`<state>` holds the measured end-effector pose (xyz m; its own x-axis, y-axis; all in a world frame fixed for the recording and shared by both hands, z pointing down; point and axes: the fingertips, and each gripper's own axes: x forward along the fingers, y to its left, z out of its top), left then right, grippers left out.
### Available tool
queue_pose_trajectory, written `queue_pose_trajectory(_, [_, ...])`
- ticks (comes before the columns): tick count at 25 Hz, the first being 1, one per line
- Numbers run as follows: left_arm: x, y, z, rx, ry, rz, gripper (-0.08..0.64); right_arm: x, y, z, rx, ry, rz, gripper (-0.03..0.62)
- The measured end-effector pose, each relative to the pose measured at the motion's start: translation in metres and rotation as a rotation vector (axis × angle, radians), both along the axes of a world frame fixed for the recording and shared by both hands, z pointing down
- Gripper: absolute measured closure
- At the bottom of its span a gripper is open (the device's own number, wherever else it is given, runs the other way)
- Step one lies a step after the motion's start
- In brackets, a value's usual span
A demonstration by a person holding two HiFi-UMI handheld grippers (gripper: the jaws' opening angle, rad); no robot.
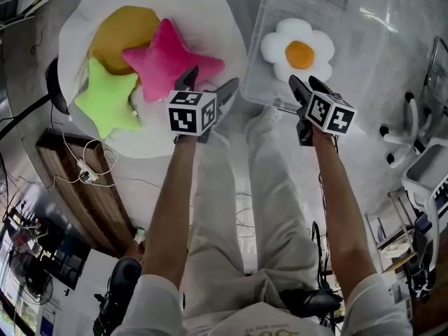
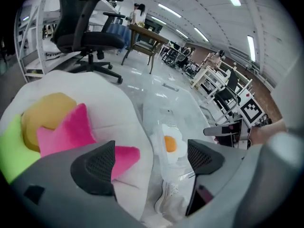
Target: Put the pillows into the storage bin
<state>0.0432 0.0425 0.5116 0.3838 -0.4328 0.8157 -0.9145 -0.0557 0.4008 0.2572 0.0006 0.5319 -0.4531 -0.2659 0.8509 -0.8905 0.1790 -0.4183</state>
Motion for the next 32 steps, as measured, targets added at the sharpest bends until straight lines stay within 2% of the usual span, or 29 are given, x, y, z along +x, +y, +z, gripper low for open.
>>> queue_pose_trajectory(10, [-0.078,0.061,0.008,-0.041,0.017,-0.127,0.074,-0.096,0.02,-0.007,0.026,0.025,-0.24,0.309])
queue_pose_trajectory(15, [-0.12,0.091,0.016,-0.061,0.012,-0.174,0.074,-0.143,0.035,-0.006,0.027,0.027,-0.32,0.307])
queue_pose_trajectory(20, [-0.15,0.119,0.027,-0.086,-0.012,-0.153,0.075,-0.187,0.049,-0.003,0.038,0.043,-0.419,0.302])
queue_pose_trajectory(27, [-0.185,0.146,0.043,-0.12,-0.011,-0.158,0.075,-0.234,0.068,0.007,0.107,0.126,-0.66,0.285])
queue_pose_trajectory(32, [-0.208,0.159,0.054,-0.143,-0.015,-0.16,0.075,-0.258,0.074,0.015,0.132,0.153,-0.752,0.276])
